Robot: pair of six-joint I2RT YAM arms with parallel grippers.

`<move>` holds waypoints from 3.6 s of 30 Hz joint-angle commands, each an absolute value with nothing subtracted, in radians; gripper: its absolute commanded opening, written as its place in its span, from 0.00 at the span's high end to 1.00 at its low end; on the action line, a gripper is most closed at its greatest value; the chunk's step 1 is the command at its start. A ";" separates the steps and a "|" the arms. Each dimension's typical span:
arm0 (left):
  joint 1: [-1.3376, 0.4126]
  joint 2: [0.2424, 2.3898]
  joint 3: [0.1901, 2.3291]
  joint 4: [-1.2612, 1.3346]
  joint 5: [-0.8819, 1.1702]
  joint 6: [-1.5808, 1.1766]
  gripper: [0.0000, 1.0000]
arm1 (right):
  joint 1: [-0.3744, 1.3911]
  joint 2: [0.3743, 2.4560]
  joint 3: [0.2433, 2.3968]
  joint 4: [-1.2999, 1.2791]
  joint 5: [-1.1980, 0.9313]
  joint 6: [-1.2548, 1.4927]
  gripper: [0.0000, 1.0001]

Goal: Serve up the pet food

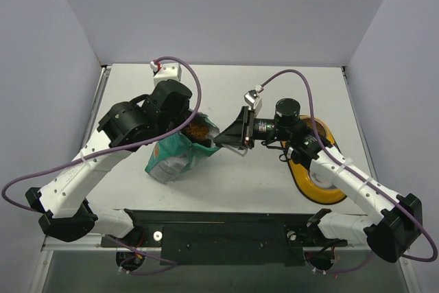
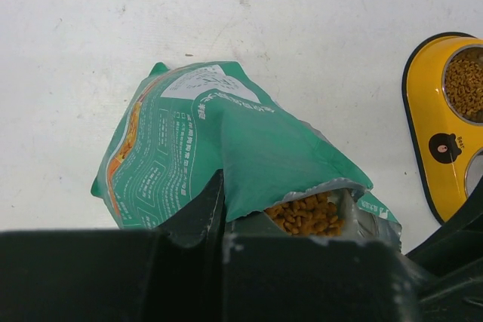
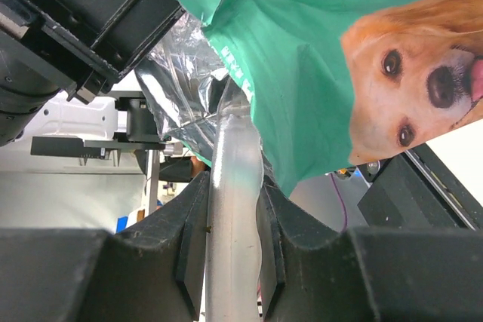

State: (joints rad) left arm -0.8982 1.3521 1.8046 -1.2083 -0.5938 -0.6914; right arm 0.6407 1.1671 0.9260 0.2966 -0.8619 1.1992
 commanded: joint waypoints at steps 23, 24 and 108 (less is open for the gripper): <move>-0.853 1.232 1.836 -0.940 -0.706 -0.724 1.00 | 0.581 1.083 0.954 0.367 -0.945 1.250 1.00; -0.853 1.229 1.832 -0.943 -0.712 -0.729 1.00 | 0.580 1.071 0.950 0.371 -0.945 1.252 1.00; -1.008 1.440 1.845 -0.842 -0.403 -0.805 1.00 | 0.761 1.560 1.125 0.549 -0.931 1.044 1.00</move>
